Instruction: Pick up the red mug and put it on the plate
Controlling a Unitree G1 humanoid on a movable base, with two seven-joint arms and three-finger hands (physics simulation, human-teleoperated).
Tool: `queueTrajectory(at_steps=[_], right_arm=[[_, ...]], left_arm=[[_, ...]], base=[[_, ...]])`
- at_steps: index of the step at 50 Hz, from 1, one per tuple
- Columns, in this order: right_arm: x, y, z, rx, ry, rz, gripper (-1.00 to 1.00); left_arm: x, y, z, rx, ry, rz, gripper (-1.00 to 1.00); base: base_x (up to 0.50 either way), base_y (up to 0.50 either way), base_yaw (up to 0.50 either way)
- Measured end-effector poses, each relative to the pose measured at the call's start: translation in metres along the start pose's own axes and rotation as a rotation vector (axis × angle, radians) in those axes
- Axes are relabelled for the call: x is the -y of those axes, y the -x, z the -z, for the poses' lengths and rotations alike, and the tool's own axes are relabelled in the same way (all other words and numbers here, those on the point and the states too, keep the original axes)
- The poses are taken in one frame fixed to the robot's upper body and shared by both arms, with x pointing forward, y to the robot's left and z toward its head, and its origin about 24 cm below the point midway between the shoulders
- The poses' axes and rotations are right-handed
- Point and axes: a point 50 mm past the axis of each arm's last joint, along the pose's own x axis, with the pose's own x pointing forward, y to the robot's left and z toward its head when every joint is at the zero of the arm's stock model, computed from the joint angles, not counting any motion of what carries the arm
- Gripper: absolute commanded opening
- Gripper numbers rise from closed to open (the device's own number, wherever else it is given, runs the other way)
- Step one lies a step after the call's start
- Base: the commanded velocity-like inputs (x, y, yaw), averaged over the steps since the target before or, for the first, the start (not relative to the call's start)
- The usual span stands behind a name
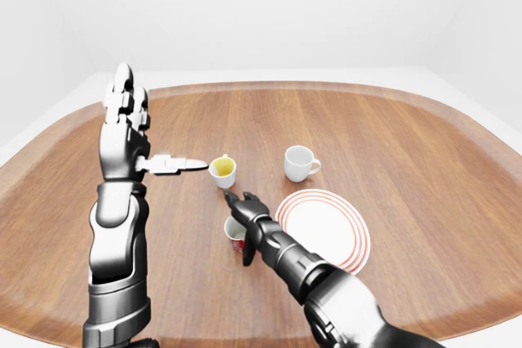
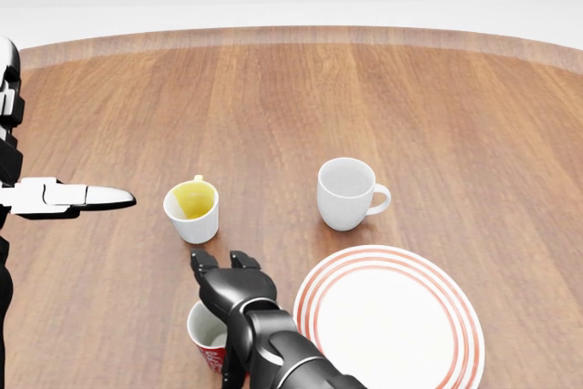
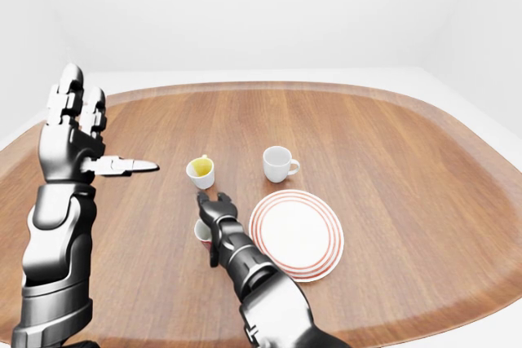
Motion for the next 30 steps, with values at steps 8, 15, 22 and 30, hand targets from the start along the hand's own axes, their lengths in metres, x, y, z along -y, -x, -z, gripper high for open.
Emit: queueTrajectory(at_steps=[8, 15, 22, 30], right_arm=[[-0.0032, 0.0004, 0.0013, -0.005, 0.002, -0.006, 0.07], [-0.0060, 0.0007, 0.0018, -0.008, -0.007, -0.026, -1.00], [-0.0098, 0.0009, 0.0026, -0.008, 0.056, -0.115, -1.00], [-0.0096, 0.0009, 0.0032, -0.009, 0.043, -0.095, -1.00]], left_arm=[[0.0001, 0.0003, 0.0010, -0.004, 0.001, 0.000, 1.00], [0.0000, 0.0005, 0.0014, -0.006, 0.001, 0.001, 1.00], [0.0005, 0.0002, 0.0017, -0.007, 0.001, 0.002, 1.00], [0.0006, 0.0004, 0.0025, -0.011, 0.002, 0.002, 1.00]], base=[[0.00, 0.00, 0.00], [0.00, 0.00, 0.00], [0.00, 0.00, 0.00], [0.00, 0.00, 0.00]])
